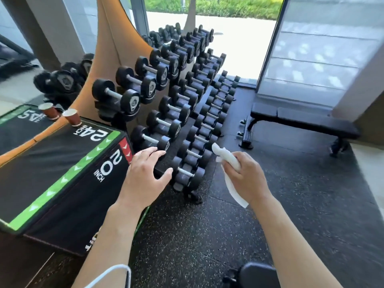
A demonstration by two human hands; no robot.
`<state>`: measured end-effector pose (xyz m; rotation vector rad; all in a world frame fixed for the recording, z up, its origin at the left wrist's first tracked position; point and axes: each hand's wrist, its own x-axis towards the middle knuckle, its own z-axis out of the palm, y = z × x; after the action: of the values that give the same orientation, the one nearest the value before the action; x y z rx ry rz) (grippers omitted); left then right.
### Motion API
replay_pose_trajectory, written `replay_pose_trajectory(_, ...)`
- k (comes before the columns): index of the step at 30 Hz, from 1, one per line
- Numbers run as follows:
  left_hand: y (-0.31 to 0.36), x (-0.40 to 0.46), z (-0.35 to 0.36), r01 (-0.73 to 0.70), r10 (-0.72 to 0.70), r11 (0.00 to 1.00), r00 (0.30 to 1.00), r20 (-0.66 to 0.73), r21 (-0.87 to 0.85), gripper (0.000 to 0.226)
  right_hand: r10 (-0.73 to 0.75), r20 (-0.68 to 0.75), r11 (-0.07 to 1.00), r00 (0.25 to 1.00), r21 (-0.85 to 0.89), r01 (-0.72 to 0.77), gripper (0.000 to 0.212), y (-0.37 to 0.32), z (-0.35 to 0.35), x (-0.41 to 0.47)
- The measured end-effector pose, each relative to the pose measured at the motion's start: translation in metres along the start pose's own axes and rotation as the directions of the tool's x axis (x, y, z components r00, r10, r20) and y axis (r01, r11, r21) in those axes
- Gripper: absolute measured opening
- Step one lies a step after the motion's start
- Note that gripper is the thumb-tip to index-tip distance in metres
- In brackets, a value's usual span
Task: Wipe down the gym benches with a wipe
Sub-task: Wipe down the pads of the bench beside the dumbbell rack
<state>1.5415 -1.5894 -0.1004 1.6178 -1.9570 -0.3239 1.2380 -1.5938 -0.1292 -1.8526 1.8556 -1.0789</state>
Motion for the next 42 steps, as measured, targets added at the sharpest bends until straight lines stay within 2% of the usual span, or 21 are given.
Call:
replay_pose_trajectory(5, 0.007, 0.028, 0.021, -0.043, 0.045, 0.998, 0.998, 0.041, -0.049, 0.057, 0.041, -0.049, 0.998, 0.998, -0.038, -0.043, 0.018, 0.008, -0.014, 0.020)
replay_pose_trajectory(13, 0.022, 0.101, 0.051, -0.109, 0.107, 0.994, 0.992, 0.069, 0.022, 0.056, 0.108, -0.089, 0.994, 0.990, 0.036, -0.106, 0.017, 0.051, -0.016, 0.072)
replay_pose_trajectory(20, 0.071, 0.207, 0.128, -0.126, 0.122, 0.992, 0.985, 0.125, 0.023, 0.055, 0.155, -0.107, 0.986, 0.982, 0.083, -0.147, 0.019, 0.133, -0.045, 0.169)
replay_pose_trajectory(29, 0.137, 0.333, 0.196, -0.196, 0.187, 0.980, 0.963, 0.195, 0.026, 0.053, 0.248, -0.218, 0.964, 0.944, 0.151, -0.219, 0.021, 0.217, -0.097, 0.273)
replay_pose_trajectory(36, 0.141, 0.412, 0.228, -0.248, 0.246, 0.969, 0.940, 0.235, -0.023, 0.054, 0.309, -0.256, 0.949, 0.916, 0.152, -0.278, 0.016, 0.242, -0.091, 0.321)
replay_pose_trajectory(42, 0.131, 0.483, 0.239, -0.326, 0.341, 0.940, 0.907, 0.246, -0.101, 0.053, 0.321, -0.320, 0.947, 0.891, 0.093, -0.308, 0.022, 0.234, -0.086, 0.371)
